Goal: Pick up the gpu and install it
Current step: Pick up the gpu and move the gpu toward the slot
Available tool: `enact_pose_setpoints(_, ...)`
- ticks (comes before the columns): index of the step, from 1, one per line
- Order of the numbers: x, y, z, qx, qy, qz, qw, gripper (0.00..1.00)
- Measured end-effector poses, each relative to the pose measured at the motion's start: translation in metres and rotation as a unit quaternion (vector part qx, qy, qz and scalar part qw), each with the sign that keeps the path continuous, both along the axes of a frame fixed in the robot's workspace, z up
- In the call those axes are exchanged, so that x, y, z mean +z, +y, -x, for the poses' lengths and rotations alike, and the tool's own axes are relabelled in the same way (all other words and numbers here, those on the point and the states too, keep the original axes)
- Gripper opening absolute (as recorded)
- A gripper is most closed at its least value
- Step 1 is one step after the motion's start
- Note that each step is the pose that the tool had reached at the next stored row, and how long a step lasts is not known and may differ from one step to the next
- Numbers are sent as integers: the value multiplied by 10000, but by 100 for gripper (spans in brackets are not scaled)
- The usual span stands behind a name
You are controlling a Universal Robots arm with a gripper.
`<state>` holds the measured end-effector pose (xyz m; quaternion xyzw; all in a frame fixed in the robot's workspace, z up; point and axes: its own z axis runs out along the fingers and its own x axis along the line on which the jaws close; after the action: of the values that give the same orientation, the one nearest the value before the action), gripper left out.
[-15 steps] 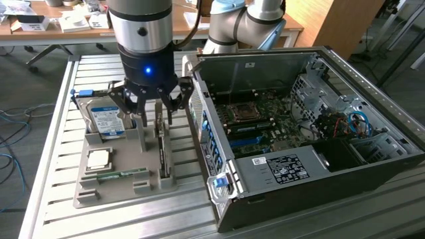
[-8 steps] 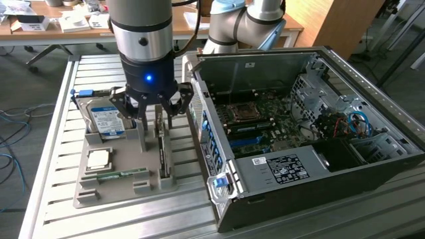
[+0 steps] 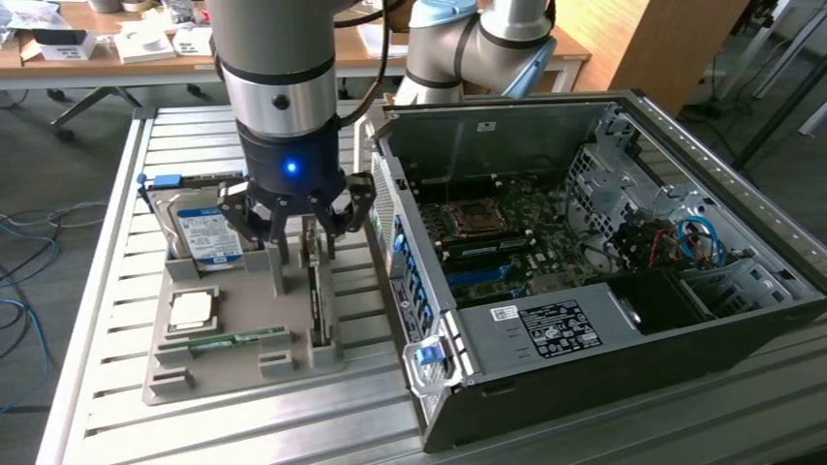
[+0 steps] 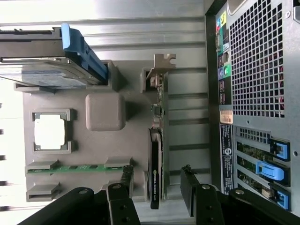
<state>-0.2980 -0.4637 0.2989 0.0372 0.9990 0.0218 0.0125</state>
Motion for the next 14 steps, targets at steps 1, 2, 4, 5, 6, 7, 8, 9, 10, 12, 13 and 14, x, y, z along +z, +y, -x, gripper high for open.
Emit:
enact_pose_setpoints(1, -17, 0, 0, 0, 0, 0, 10000, 53)
enact_pose_setpoints(2, -33, 0, 0, 0, 0, 0, 10000, 53)
enact_pose_setpoints(4, -65, 0, 1, 0, 1, 0, 10000, 53)
enact_pose_setpoints(5, -82, 0, 0, 0, 0, 0, 10000, 53)
enact_pose_setpoints(6, -98, 0, 0, 0, 0, -1, 10000, 53)
enact_pose_setpoints(7, -113, 0, 0, 0, 0, 0, 10000, 53)
enact_pose_setpoints(8, -128, 0, 0, 0, 0, 0, 10000, 53)
enact_pose_setpoints(9, -143, 0, 0, 0, 0, 0, 10000, 53)
enact_pose_setpoints(10, -160, 0, 0, 0, 0, 0, 10000, 53)
enact_pose_setpoints(12, -192, 0, 1, 0, 0, -1, 10000, 53)
enact_pose_setpoints(13, -206, 0, 1, 0, 0, 0, 10000, 53)
enact_pose_setpoints(14, -220, 0, 1, 0, 0, 0, 10000, 53)
